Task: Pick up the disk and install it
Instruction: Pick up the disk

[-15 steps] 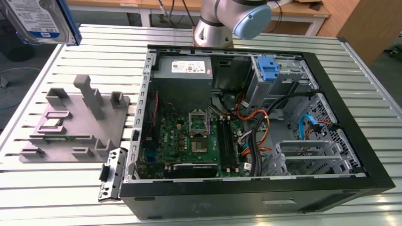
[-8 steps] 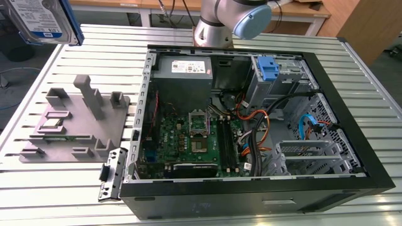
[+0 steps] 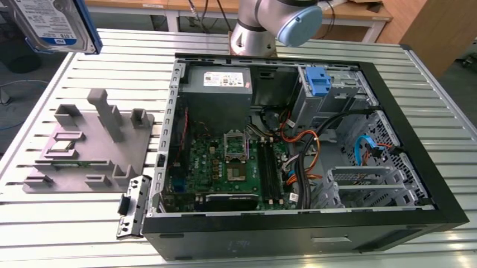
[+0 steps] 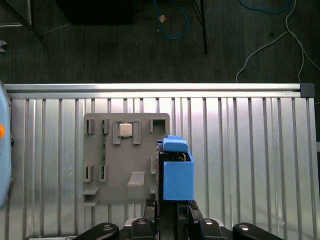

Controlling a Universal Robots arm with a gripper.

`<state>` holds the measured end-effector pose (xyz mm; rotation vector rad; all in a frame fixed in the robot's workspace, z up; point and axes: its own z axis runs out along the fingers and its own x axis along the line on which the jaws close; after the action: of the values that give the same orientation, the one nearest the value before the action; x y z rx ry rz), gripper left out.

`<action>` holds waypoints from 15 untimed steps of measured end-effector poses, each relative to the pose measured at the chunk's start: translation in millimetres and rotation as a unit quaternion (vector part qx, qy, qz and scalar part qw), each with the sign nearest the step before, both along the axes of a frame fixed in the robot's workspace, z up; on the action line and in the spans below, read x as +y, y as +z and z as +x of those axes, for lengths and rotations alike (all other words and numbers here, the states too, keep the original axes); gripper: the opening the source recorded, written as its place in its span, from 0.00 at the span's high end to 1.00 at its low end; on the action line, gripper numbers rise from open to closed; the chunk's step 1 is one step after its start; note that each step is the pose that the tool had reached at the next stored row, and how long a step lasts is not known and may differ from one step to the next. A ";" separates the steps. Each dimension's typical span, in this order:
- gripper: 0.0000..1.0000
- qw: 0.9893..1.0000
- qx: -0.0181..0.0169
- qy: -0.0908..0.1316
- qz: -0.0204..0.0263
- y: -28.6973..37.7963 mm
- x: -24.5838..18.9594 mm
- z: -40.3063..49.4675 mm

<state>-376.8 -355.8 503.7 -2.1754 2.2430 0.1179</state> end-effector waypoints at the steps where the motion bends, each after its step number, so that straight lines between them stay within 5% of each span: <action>1: 0.65 1.000 0.000 0.000 0.000 0.0 0.0 0.6; 15: 0.65 1.000 0.000 0.000 0.000 0.0 0.0 9.4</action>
<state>-367.5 -355.8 503.7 -2.1755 2.2430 0.1179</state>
